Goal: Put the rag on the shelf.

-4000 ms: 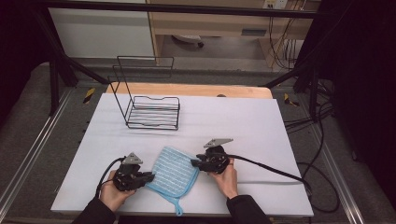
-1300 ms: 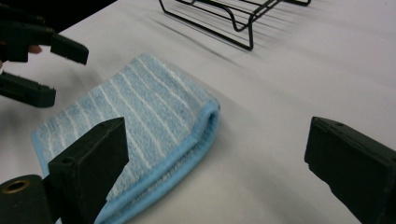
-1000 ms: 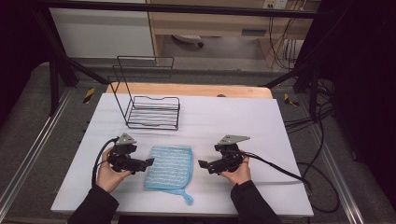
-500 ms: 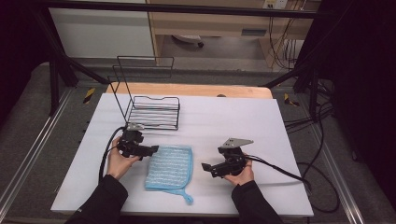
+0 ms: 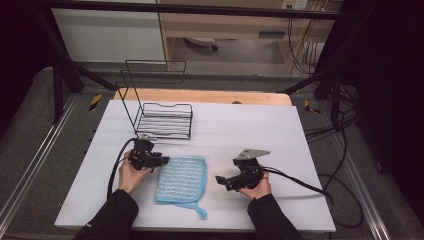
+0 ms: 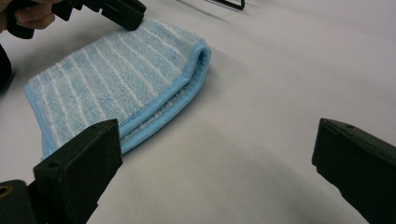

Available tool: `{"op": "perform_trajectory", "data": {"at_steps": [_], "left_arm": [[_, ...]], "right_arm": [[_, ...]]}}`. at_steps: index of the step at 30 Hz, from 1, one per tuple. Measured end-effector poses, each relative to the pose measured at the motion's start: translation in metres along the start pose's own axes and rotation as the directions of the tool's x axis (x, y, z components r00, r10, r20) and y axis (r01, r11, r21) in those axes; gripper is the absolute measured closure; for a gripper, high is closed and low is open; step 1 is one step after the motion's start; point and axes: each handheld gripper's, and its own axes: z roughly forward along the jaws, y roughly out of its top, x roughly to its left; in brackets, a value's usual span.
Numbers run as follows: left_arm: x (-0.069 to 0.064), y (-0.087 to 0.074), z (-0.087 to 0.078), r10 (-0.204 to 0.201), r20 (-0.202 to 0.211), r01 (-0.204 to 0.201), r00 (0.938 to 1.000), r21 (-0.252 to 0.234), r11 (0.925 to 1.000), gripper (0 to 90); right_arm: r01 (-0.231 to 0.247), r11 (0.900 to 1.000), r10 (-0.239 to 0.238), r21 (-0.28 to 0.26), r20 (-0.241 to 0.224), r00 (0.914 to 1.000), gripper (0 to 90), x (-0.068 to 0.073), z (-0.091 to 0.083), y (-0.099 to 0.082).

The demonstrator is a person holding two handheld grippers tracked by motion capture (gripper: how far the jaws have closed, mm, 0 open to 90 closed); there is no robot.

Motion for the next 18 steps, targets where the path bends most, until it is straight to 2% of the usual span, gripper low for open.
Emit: {"op": "perform_trajectory", "data": {"at_steps": [4, 10, 15, 18], "left_arm": [[-0.0021, -0.0010, 0.0000, 0.004, 0.013, -0.004, 0.9999, 0.008, 1.0000, 68.0], [-0.0046, -0.0057, 0.0017, 0.004, 0.016, -0.004, 0.9999, -0.004, 1.0000, 70.9], [-0.0072, -0.0068, 0.0019, 0.021, 0.012, -0.021, 0.9997, -0.011, 0.9997, 74.7], [-0.0085, -0.0079, 0.0026, 0.025, 0.010, -0.025, 0.9996, -0.015, 0.9996, 76.4]], "right_arm": [[0.003, 1.0000, -0.003, 0.004, -0.004, 1.0000, 2.3, 0.0007, 0.0018, -0.0015], [0.001, 1.0000, -0.001, 0.001, -0.003, 1.0000, 2.2, 0.0007, 0.0019, -0.0014], [-0.009, 1.0000, 0.009, 0.000, -0.001, 1.0000, 2.2, 0.0006, 0.0025, -0.0011], [-0.024, 0.9996, 0.024, -0.018, 0.002, 0.9997, 3.2, 0.0001, 0.0026, 0.0003]]}}
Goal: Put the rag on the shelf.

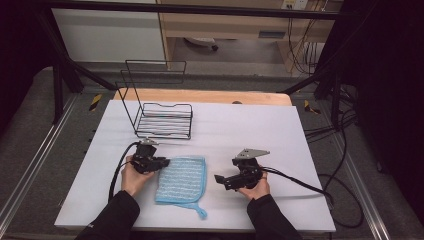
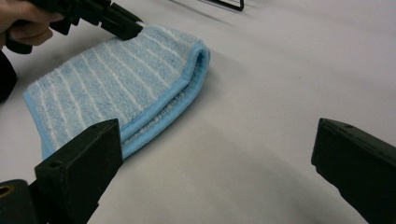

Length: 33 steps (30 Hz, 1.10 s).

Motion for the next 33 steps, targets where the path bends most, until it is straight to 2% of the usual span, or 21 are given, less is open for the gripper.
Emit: {"op": "perform_trajectory", "data": {"at_steps": [5, 11, 22, 24, 27, 30, 33], "left_arm": [[-0.001, -0.001, 0.001, -0.004, -0.006, 0.004, 1.0000, -0.001, 1.0000, 76.8], [-0.004, -0.002, 0.002, 0.026, -0.029, -0.026, 0.9992, -0.009, 0.9996, 76.9], [-0.004, -0.003, 0.002, 0.042, -0.030, -0.042, 0.9987, -0.015, 0.9990, 76.9], [-0.004, -0.003, 0.002, 0.044, -0.030, -0.045, 0.9986, -0.015, 0.9989, 76.9], [-0.004, -0.003, 0.002, 0.048, -0.030, -0.048, 0.9984, -0.014, 0.9987, 76.9], [-0.004, -0.003, 0.002, 0.051, -0.029, -0.051, 0.9983, -0.016, 0.9986, 76.8], [-0.004, -0.003, 0.002, 0.052, -0.025, -0.052, 0.9984, -0.017, 0.9985, 76.7]], "right_arm": [[-0.018, 0.9996, 0.018, -0.024, 0.016, 0.9997, 4.7, 0.000, 0.003, 0.004], [-0.015, 0.9992, 0.017, -0.036, 0.032, 0.9993, 8.5, 0.005, 0.015, 0.018], [-0.051, 0.9986, 0.051, -0.011, 0.036, 0.9980, 26.4, 0.010, 0.049, 0.033], [-0.060, 0.9982, 0.060, -0.001, 0.033, 0.9976, 29.6, 0.010, 0.058, 0.033], [-0.048, 0.9985, 0.047, 0.025, 0.041, 0.9981, 35.1, 0.011, 0.070, 0.031], [-0.044, 0.9985, 0.043, 0.034, 0.028, 0.9987, 42.7, 0.011, 0.076, 0.029], [-0.060, 0.9968, 0.059, 0.053, 0.019, 0.9980, 48.6, 0.010, 0.079, 0.027]]}}
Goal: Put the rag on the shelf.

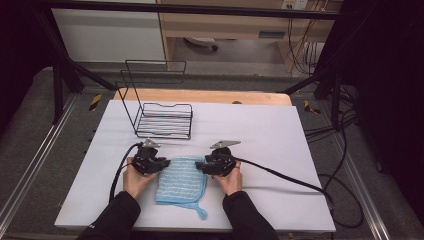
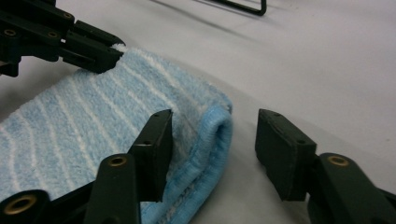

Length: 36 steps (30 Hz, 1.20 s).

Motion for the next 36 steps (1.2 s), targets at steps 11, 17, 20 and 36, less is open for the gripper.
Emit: {"op": "perform_trajectory", "data": {"at_steps": [11, 17, 20, 36], "left_arm": [[0.002, -0.001, 0.000, -0.002, 0.010, 0.002, 1.0000, -0.008, 1.0000, 76.5], [0.004, -0.002, 0.000, -0.026, 0.024, 0.026, 0.9994, -0.012, 0.9996, 77.1], [0.004, -0.002, -0.001, -0.037, 0.030, 0.038, 0.9989, -0.015, 0.9992, 77.6], [0.005, -0.003, -0.010, -0.058, 0.046, 0.061, 0.9973, -0.058, 0.9965, 80.8]], "right_arm": [[-0.068, 0.9971, 0.070, 0.034, -0.052, 0.9962, 68.1, 0.003, 0.001, -0.002], [-0.102, 0.9931, 0.106, 0.058, -0.079, 0.9912, 77.3, 0.003, 0.000, 0.000], [-0.113, 0.9915, 0.118, 0.065, -0.083, 0.9895, 79.0, 0.002, -0.001, 0.001], [-0.121, 0.9919, 0.124, 0.038, -0.095, 0.9877, 80.2, 0.004, -0.009, 0.006]]}}
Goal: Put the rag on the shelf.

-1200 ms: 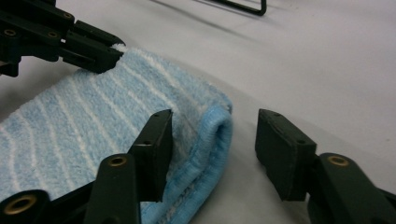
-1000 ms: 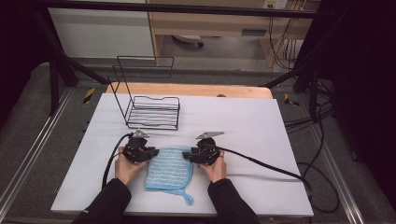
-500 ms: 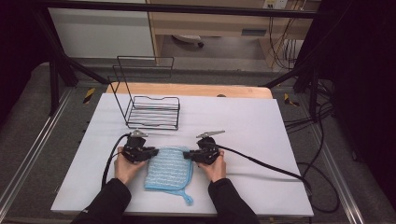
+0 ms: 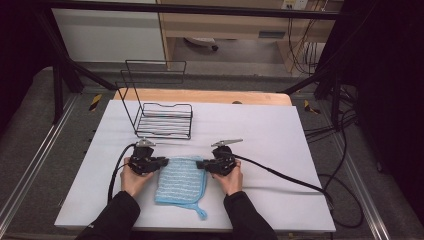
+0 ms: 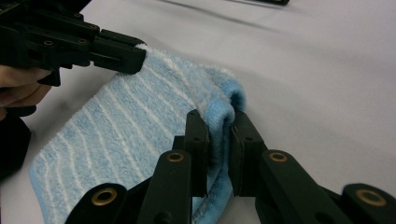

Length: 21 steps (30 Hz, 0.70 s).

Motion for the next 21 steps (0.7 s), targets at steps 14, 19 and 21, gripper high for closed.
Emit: {"op": "perform_trajectory", "data": {"at_steps": [14, 19, 21], "left_arm": [[-0.006, 0.002, -0.026, 0.013, 0.034, -0.010, 0.9993, -0.096, 0.9954, 80.8], [-0.010, 0.005, -0.033, 0.017, 0.035, -0.013, 0.9993, -0.116, 0.9931, 81.0], [-0.012, 0.006, -0.037, 0.024, 0.032, -0.020, 0.9992, -0.127, 0.9917, 81.0]], "right_arm": [[0.039, 0.9969, -0.040, -0.068, -0.015, 0.9991, 80.1, 0.010, -0.016, 0.001], [0.055, 0.9942, -0.057, -0.093, -0.015, 0.9983, 80.1, 0.014, -0.021, 0.001], [0.063, 0.9928, -0.065, -0.102, -0.014, 0.9978, 80.1, 0.015, -0.023, 0.001]]}}
